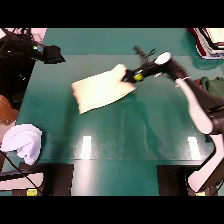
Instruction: Fold the shirts.
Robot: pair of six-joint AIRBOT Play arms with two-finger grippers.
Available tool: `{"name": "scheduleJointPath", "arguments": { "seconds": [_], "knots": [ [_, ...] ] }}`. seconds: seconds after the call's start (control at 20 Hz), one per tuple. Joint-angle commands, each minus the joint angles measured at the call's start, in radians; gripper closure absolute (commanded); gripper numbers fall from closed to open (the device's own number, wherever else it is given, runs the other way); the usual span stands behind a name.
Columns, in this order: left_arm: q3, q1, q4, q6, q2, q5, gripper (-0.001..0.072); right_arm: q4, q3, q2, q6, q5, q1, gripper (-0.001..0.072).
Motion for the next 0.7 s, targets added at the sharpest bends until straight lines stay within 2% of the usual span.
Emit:
{"name": "scheduleJointPath", "arguments": {
  "seconds": [0.0,0.15,0.35,0.5,0.65],
  "knots": [
    [0.0,-0.072,0.001,0.001,0.0,0.001,0.0686,-0.161,0.011,0.134,0.04,0.089,-0.219,0.0696],
    [0.0,-0.101,0.0,0.0,0.0,0.005,0.0686,-0.246,0.011,0.229,0.093,0.129,-0.441,0.0697],
    [0.0,-0.113,-0.007,-0.003,0.0,0.009,0.0685,-0.254,0.011,0.281,0.118,0.137,-0.706,0.0696],
    [0.0,-0.113,-0.014,-0.009,0.0,0.009,0.0686,-0.253,0.012,0.279,0.119,0.121,-0.82,0.0696],
    [0.0,-0.113,-0.016,-0.01,0.0,0.01,0.0685,-0.217,0.013,0.287,0.12,0.04,-0.866,0.0696]
  ]
}}
